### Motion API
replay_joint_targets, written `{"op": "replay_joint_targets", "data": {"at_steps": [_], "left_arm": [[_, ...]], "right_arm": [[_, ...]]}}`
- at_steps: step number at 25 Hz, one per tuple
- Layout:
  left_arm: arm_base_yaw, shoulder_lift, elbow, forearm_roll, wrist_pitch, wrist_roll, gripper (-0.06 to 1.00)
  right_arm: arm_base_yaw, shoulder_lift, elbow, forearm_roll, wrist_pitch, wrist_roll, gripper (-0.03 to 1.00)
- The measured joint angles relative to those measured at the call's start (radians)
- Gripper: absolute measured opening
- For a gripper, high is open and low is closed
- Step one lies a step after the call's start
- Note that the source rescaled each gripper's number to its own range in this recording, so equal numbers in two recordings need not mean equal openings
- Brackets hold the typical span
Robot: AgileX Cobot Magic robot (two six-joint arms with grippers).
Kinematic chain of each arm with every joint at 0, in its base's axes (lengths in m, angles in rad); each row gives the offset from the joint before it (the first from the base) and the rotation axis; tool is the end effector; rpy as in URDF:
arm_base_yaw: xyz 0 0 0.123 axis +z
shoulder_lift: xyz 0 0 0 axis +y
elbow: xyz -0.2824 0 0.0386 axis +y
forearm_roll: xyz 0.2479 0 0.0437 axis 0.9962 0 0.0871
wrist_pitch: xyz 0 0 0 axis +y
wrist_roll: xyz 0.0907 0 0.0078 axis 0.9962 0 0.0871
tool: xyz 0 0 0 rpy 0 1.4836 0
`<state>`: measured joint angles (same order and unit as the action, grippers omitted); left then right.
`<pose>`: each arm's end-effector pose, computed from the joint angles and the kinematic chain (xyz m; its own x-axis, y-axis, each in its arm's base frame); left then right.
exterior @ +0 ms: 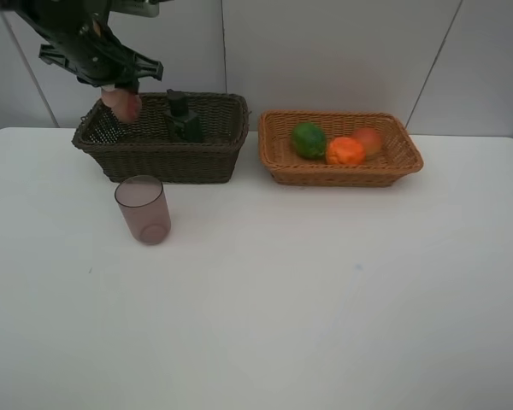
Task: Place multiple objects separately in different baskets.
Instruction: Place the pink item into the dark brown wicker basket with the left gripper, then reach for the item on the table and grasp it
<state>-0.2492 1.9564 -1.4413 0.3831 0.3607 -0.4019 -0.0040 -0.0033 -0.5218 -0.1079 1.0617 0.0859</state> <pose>0.4335 -0.0979 0.2235 -0.6765 0.1299 -0.7249 0.1244 0.9903 0.0614 -0.0083 -0.0085 0.2835 -0.4290 0.0347 -0.9026 0.1031 0.9946 -0.0107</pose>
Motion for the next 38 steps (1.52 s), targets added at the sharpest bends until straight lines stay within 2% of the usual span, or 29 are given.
{"op": "replay_joint_targets", "data": {"at_steps": [9, 19, 20, 24, 26, 29, 34, 38], "left_arm": [[0.026, 0.112, 0.0, 0.002, -0.134, 0.0, 0.34], [0.037, 0.15, 0.0, 0.001, -0.15, 0.0, 0.35], [0.037, 0.15, 0.0, -0.002, -0.15, 0.0, 0.39], [0.037, 0.15, 0.0, -0.02, -0.152, 0.0, 0.81], [0.037, 0.15, 0.0, -0.025, -0.148, 0.0, 0.94], [0.037, 0.147, 0.0, -0.03, -0.125, 0.0, 0.99], [0.037, 0.088, 0.0, -0.032, -0.057, 0.018, 1.0], [0.031, 0.015, -0.003, -0.054, 0.059, 0.087, 1.0]], "right_arm": [[0.0, 0.0, 0.0, 0.0, 0.0, 0.0, 0.87], [0.0, 0.0, 0.0, 0.0, 0.0, 0.0, 0.87], [0.0, 0.0, 0.0, 0.0, 0.0, 0.0, 0.87], [0.0, 0.0, 0.0, 0.0, 0.0, 0.0, 0.87], [0.0, 0.0, 0.0, 0.0, 0.0, 0.0, 0.87], [0.0, 0.0, 0.0, 0.0, 0.0, 0.0, 0.87], [0.0, 0.0, 0.0, 0.0, 0.0, 0.0, 0.87], [0.0, 0.0, 0.0, 0.0, 0.0, 0.0, 0.87]]}}
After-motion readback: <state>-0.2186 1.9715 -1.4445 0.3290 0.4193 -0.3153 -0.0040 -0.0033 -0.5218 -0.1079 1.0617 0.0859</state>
